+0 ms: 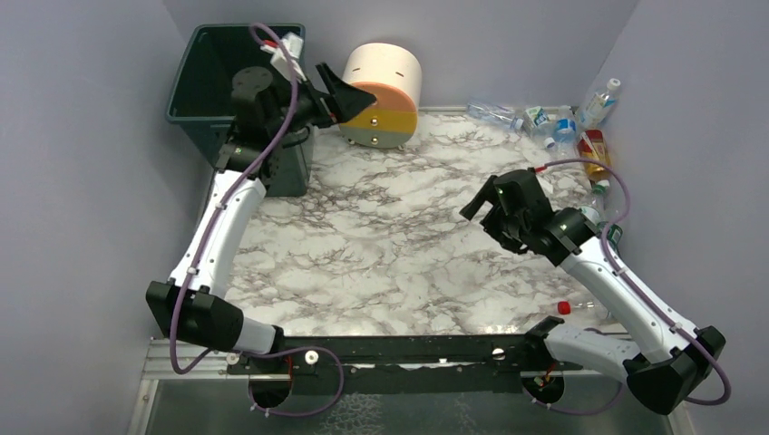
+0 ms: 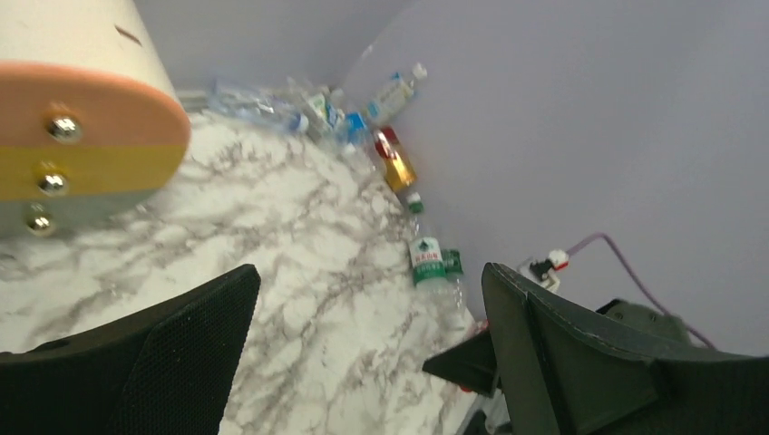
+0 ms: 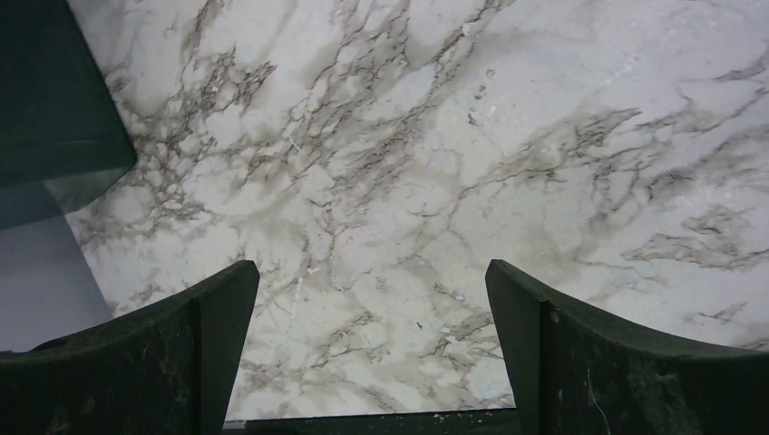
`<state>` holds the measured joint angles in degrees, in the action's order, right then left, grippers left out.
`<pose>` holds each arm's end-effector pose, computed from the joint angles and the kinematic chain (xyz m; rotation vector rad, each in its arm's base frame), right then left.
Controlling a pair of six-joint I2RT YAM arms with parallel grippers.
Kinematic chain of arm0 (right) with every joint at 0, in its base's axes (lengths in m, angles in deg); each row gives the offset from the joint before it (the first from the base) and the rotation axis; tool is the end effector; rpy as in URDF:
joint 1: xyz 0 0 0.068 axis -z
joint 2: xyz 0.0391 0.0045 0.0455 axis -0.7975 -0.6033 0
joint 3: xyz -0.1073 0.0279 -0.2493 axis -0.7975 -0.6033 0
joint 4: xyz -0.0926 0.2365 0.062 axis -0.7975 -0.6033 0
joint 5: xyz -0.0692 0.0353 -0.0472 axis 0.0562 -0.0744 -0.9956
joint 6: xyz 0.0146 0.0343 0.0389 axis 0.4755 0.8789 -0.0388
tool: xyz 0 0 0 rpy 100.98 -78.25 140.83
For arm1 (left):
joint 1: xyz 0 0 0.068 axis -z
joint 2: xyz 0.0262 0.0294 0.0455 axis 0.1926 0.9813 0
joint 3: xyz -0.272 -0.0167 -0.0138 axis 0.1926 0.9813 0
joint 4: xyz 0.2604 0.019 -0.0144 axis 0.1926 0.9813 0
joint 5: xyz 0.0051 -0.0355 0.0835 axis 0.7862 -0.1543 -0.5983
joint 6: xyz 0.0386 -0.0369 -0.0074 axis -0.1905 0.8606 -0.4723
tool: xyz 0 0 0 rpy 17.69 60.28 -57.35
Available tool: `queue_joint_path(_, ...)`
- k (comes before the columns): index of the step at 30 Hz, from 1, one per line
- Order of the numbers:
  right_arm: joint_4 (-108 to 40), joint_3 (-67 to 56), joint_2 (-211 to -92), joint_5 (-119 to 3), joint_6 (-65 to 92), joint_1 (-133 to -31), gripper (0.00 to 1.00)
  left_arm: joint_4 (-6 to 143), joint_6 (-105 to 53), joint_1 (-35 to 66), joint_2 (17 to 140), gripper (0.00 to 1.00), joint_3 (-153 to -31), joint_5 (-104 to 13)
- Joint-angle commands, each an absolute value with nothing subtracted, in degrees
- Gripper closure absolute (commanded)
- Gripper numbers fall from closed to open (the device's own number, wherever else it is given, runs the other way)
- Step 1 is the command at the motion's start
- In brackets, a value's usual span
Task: Put the plastic bottles in the bin
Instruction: Pick up the plastic bottle from the corner of the board.
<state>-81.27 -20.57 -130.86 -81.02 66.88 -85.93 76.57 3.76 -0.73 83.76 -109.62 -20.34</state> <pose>0.1779 0.1044 0.3252 0.6894 2.3056 0.4559 0.3055 -0.0759 0.4756 0.0602 1.6510 -1.1438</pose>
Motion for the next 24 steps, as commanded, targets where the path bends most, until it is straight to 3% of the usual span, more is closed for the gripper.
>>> queue_joint_path(1, -83.8, -19.6, -127.5, -88.3, 68.8, -85.9, 0.01, 80.0, -1.3, 5.0, 83.4, 0.01, -104.6, -22.9)
queue_joint_path(10, -83.3, 8.0, -133.3, -99.4, 56.6, -85.9, 0.01, 83.3, -6.8, 13.2, 83.7, 0.01, -95.5, -26.2)
queue_joint_path(15, -71.3, 10.9, -133.6, -86.4, 49.0, -85.9, 0.01, 83.2, -11.2, 21.6, 86.4, 0.01, -91.0, -27.7)
queue_joint_path(24, -63.6, 12.8, -137.4, -65.4, 50.8, -85.9, 0.01, 78.8, -16.3, 44.3, 101.7, 0.01, -97.0, -37.3)
